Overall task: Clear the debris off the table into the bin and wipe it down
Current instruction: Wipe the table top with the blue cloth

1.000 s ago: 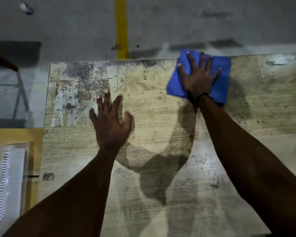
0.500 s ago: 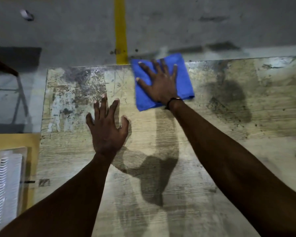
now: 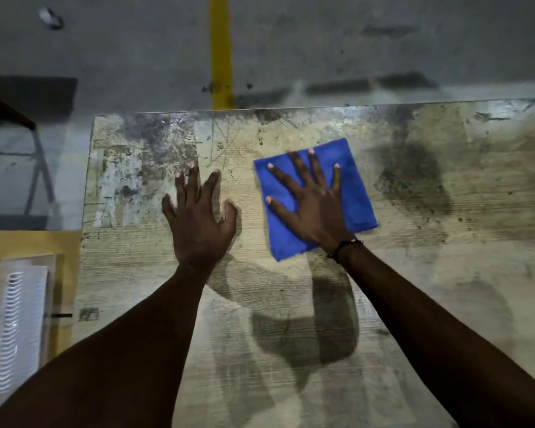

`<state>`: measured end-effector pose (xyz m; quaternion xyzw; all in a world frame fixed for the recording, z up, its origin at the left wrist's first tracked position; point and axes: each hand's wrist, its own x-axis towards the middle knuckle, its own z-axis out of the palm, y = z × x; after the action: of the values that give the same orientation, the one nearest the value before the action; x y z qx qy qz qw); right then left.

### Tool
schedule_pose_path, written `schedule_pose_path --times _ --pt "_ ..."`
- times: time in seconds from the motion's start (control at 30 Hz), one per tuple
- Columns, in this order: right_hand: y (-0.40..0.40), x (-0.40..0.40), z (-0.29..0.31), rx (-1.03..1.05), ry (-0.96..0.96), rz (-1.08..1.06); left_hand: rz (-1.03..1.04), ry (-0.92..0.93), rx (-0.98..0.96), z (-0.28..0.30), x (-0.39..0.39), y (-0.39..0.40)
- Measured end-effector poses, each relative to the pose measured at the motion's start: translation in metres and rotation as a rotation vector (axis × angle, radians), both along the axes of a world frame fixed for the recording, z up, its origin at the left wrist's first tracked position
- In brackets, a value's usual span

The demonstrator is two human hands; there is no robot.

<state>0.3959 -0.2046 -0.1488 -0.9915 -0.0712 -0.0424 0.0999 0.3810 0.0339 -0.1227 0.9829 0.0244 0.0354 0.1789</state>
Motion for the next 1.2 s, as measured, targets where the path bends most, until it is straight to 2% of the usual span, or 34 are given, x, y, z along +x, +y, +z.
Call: schedule_pose_path --times 0.13,0.23,0.3,0.43,0.5,0.6,0.67,0.77,0.9,0.97,1.07,1.13,1.2 --pt "-0.028 0.062 0.011 0.015 0.046 -0.292 0.003 -0.005 -0.014 0.000 0.000 -0.001" --pt "-0.019 0.079 0.010 0.049 0.064 -0.396 0.004 -0.012 -0.013 -0.001 0.000 -0.001" --pt "0.003 0.059 0.007 0.046 0.039 -0.310 0.004 -0.012 -0.015 -0.002 -0.001 0.000" --pt "0.032 -0.020 0.006 0.000 0.016 0.062 0.004 -0.032 -0.007 -0.004 -0.001 0.000" --pt "0.013 -0.031 0.005 -0.010 0.005 0.091 0.003 -0.039 -0.005 -0.005 -0.002 0.001" --pt "-0.045 -0.003 0.005 -0.050 0.038 -0.166 0.000 -0.032 -0.015 -0.006 -0.002 0.000" --pt "-0.068 0.017 0.011 0.022 0.080 -0.349 -0.003 -0.011 -0.013 -0.005 -0.002 0.000" --pt "-0.030 0.025 0.012 0.024 0.047 -0.461 -0.006 -0.001 -0.009 -0.005 -0.002 0.001" --pt "0.061 -0.019 0.006 -0.016 0.005 -0.066 -0.012 -0.004 0.009 -0.006 -0.002 0.002" --pt "0.058 -0.030 0.002 0.007 -0.009 0.025 -0.014 -0.004 0.016 -0.006 -0.002 0.003" --pt "0.005 -0.008 0.001 -0.026 -0.046 -0.189 -0.005 0.000 0.006 -0.007 -0.001 0.002" --pt "-0.036 0.010 0.006 -0.010 0.011 -0.378 -0.004 0.004 -0.007 -0.007 -0.002 0.001" --pt "-0.044 0.014 0.009 0.013 0.045 -0.457 -0.005 0.004 -0.018 -0.007 -0.002 0.001"
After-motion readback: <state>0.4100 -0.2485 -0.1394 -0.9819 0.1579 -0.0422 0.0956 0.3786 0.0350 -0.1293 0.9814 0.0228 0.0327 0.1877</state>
